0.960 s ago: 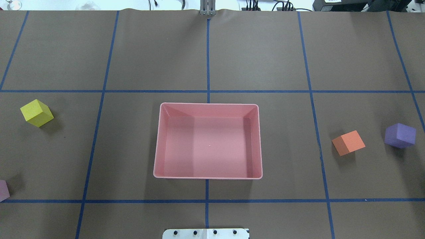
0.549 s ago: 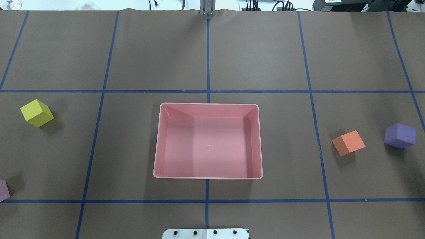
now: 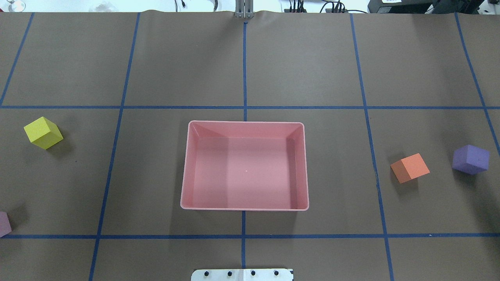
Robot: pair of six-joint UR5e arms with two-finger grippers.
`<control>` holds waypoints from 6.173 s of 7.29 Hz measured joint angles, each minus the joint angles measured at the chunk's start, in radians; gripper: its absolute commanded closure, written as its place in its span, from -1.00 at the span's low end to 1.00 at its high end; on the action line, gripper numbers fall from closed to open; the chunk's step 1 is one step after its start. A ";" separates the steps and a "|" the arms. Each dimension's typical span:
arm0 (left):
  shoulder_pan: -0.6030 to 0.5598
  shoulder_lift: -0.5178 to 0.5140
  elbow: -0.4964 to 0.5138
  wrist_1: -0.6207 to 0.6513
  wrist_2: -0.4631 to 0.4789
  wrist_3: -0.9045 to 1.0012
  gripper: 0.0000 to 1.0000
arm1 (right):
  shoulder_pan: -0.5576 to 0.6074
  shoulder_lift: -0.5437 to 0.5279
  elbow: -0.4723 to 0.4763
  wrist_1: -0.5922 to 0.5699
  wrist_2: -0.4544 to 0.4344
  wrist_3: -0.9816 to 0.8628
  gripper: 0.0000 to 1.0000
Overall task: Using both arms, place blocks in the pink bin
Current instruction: 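Reach the left gripper down to the yellow cube, then close the left gripper on the yellow cube, then lift the yellow cube and carry it over the pink bin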
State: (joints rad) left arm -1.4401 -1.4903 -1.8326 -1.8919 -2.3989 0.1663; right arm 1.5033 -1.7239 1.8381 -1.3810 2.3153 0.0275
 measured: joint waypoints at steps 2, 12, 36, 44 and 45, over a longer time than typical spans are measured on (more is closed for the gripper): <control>0.093 -0.042 0.175 -0.193 0.005 -0.002 -1.00 | 0.000 -0.003 -0.013 0.031 0.002 0.002 -1.00; 0.414 -0.057 0.298 -0.497 0.185 -0.296 -1.00 | 0.000 -0.014 -0.014 0.036 0.004 0.003 -1.00; 0.425 -0.096 0.350 -0.486 0.149 -0.301 -0.99 | 0.000 -0.013 -0.020 0.036 0.004 0.003 -1.00; 0.439 -0.124 0.137 -0.273 0.157 -0.346 1.00 | 0.000 -0.010 -0.018 0.043 0.004 -0.002 -1.00; 0.443 -0.168 0.046 -0.156 0.157 -0.428 1.00 | 0.000 -0.010 -0.018 0.055 0.006 -0.003 -1.00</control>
State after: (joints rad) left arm -0.9967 -1.6583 -1.7865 -2.0476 -2.2414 -0.2615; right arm 1.5029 -1.7338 1.8197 -1.3259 2.3211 0.0245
